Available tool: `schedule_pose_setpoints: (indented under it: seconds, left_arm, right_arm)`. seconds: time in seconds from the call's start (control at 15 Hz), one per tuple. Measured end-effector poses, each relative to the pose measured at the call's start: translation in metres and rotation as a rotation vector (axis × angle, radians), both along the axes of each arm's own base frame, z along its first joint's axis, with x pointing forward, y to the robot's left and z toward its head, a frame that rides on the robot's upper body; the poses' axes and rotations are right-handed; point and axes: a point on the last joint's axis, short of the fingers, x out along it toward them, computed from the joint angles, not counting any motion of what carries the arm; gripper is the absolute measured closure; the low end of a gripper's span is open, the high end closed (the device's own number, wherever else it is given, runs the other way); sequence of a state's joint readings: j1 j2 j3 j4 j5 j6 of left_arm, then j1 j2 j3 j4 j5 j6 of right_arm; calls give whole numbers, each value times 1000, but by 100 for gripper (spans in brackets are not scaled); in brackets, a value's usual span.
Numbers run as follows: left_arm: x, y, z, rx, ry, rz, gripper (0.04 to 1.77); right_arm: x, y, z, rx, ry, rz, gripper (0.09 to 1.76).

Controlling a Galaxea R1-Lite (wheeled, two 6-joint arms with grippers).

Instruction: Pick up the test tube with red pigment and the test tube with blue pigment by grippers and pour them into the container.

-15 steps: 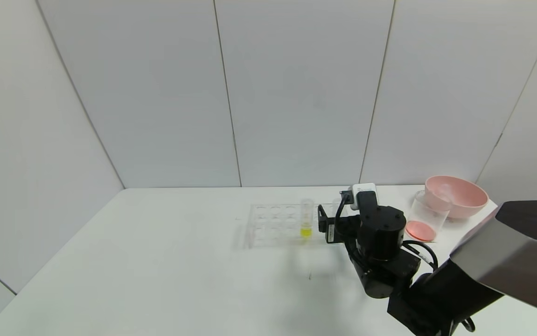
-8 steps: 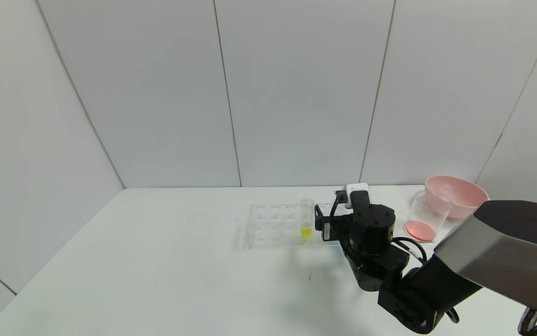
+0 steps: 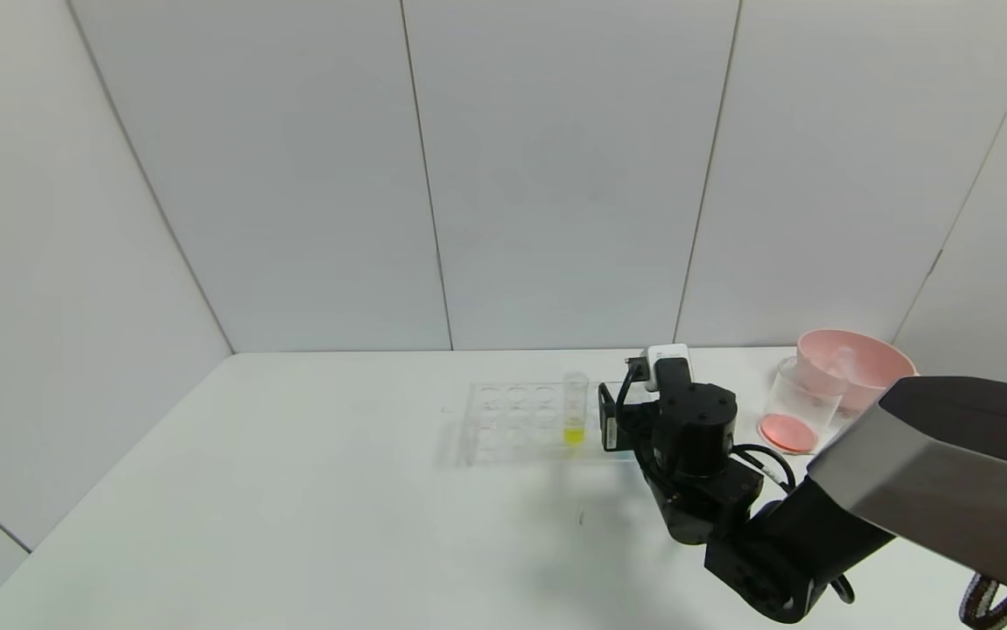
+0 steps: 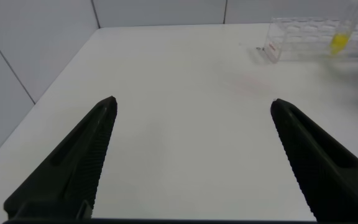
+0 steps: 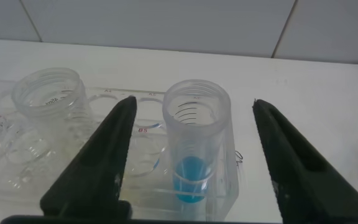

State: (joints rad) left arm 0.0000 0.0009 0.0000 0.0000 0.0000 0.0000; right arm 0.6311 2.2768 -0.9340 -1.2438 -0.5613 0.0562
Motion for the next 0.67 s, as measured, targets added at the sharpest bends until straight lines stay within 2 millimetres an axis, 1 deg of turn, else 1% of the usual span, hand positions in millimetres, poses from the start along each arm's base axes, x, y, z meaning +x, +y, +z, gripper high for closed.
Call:
schedule_pose_setpoints:
  seconds: [0.13, 0.27, 0.4, 0.67]
  left_arm:
    - [0, 0, 0, 0, 0, 0, 5]
    - [0, 0, 0, 0, 0, 0, 5]
    - [0, 0, 0, 0, 0, 0, 5]
    - [0, 0, 0, 0, 0, 0, 5]
  right_arm:
    - [0, 0, -1, -1, 2, 0, 82]
    - [1, -1, -2, -2, 3, -3, 103]
    - [1, -2, -2, -3, 4, -5, 135]
    - [1, -3, -2, -3, 4, -9, 134]
